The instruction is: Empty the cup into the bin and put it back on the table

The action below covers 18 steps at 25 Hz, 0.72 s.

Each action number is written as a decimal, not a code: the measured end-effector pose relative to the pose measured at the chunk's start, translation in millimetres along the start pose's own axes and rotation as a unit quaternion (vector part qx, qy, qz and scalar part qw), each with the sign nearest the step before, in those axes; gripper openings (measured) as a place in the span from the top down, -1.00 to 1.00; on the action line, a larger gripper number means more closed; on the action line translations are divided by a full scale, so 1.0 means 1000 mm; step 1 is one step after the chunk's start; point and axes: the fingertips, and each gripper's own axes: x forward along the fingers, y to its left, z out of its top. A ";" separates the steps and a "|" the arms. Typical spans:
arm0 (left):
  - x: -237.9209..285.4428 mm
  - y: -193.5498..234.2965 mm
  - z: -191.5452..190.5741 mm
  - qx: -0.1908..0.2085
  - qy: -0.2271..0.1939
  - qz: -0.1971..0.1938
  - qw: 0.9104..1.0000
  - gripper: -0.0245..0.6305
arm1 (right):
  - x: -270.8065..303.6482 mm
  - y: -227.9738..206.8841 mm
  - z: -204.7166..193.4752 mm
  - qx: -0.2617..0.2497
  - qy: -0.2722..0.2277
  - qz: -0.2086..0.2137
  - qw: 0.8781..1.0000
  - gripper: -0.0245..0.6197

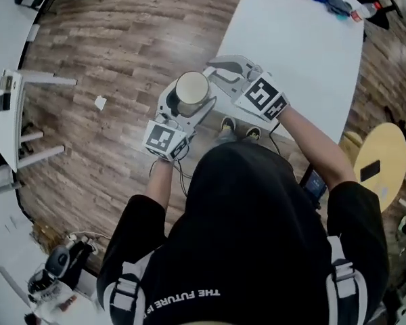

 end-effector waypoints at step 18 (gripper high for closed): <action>0.266 -0.229 -0.038 0.094 0.067 -0.307 0.945 -0.21 | -0.320 -0.130 -0.149 0.103 0.043 -0.313 0.943 0.77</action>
